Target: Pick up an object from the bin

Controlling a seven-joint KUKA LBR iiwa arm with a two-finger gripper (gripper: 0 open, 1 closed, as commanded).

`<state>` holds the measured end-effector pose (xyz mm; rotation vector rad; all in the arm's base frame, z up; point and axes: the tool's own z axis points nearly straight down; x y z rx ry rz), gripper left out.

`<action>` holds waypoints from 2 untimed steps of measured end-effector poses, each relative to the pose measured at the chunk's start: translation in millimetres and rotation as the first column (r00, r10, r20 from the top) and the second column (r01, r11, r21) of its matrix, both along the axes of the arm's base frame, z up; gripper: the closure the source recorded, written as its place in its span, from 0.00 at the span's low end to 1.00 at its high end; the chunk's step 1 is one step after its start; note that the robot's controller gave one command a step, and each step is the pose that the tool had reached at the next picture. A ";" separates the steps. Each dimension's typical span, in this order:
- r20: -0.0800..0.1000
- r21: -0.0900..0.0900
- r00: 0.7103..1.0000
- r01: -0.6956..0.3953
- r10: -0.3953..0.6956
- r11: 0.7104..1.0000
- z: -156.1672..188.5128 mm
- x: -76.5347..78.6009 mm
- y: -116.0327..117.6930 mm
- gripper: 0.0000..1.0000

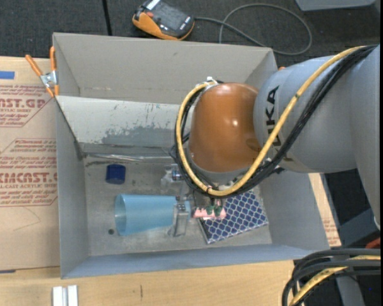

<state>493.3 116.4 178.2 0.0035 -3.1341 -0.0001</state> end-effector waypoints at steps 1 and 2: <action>0.007 0.001 1.000 0.002 -0.002 1.000 4.4 1.6 -0.5 0.00; 0.009 0.002 0.994 0.105 -0.105 0.994 -18.6 7.4 -1.1 0.00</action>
Offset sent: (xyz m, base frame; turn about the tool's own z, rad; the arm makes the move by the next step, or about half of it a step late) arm 0.0122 -0.0020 -0.0547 0.2343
